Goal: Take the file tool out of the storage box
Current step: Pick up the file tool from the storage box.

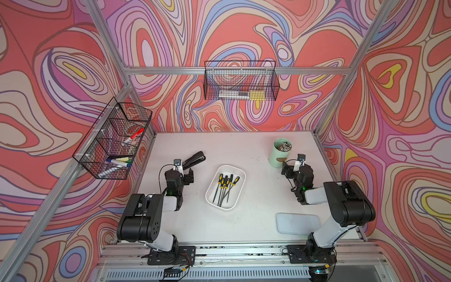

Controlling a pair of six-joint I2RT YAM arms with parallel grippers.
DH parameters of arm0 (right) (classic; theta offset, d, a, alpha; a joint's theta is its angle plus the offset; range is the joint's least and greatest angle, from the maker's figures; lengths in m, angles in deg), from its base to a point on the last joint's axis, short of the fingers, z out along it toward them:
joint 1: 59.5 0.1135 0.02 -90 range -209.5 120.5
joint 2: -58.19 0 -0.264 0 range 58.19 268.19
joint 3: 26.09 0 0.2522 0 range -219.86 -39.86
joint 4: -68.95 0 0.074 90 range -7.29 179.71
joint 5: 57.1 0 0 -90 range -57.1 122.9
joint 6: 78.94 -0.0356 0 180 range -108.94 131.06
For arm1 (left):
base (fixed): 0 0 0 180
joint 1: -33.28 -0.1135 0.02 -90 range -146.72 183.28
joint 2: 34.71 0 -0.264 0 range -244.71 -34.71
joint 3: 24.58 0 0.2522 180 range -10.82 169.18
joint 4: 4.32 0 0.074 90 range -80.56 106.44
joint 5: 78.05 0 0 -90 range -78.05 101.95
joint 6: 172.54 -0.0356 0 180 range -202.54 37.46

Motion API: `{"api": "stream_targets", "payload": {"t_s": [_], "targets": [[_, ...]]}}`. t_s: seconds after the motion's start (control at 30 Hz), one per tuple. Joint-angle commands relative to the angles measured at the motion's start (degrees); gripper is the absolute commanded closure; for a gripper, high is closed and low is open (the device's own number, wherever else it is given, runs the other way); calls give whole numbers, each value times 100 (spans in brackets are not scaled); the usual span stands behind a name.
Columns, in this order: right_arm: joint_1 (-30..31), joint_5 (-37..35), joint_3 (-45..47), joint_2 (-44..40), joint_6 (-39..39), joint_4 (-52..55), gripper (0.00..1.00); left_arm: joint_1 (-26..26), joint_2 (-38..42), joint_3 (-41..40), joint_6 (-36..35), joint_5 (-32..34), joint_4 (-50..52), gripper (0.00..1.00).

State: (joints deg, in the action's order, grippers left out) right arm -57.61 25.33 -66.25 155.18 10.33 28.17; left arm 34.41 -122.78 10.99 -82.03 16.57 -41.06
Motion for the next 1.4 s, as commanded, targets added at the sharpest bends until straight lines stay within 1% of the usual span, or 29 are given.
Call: {"api": "stream_targets", "payload": {"t_s": [0.0, 0.43, 0.53, 0.6, 0.63, 0.7, 0.77, 0.83, 0.9, 1.0, 1.1, 1.17, 1.23, 1.37], "targets": [[-26, 11, 1, 47, -28, -100, 2, -16, 0, -18, 54, -47, 14, 1], [-27, 19, 0, 41, -28, -98, 2, -16, 4, -18, 37, -58, 16, 1], [-22, -39, 108, 9, 2, -320, 2, 0, 112, -6, 28, -42, 108, 1], [-22, -94, 108, -203, -1, -139, 2, 90, 464, 117, -39, 83, 628, 1], [-22, -143, 75, -372, -10, 85, 2, 151, 698, 241, -72, 193, 1058, 1], [-22, -316, -77, -706, -86, 625, 2, 271, 1066, 528, -136, 356, 1794, 1], [-23, -345, -370, -1062, -76, 1380, 2, 498, 1378, 983, -212, 766, 2603, 1], [-7, -344, -634, -1352, -7, 1878, 2, 723, 1586, 1372, -208, 1024, 3209, 1], [-6, -335, -923, -1654, -5, 2409, 2, 918, 1669, 1729, -66, 1043, 3732, 1], [30, -280, -1445, -2063, 47, 3306, 2, 1226, 1592, 2397, 158, 855, 4579, 1], [25, -320, -2033, -2332, -83, 4406, 2, 1602, 1305, 3144, 284, 662, 5436, 1], [25, -299, -2251, -2526, -370, 4839, 2, 1849, 1030, 3642, 309, 363, 6039, 1], [31, -86, -2446, -2668, -561, 5206, 2, 2099, 758, 4075, 246, 110, 6598, 1], [99, 171, -2801, -2849, -937, 5944, 2, 2660, 175, 4779, 207, -152, 7523, 5]]}}
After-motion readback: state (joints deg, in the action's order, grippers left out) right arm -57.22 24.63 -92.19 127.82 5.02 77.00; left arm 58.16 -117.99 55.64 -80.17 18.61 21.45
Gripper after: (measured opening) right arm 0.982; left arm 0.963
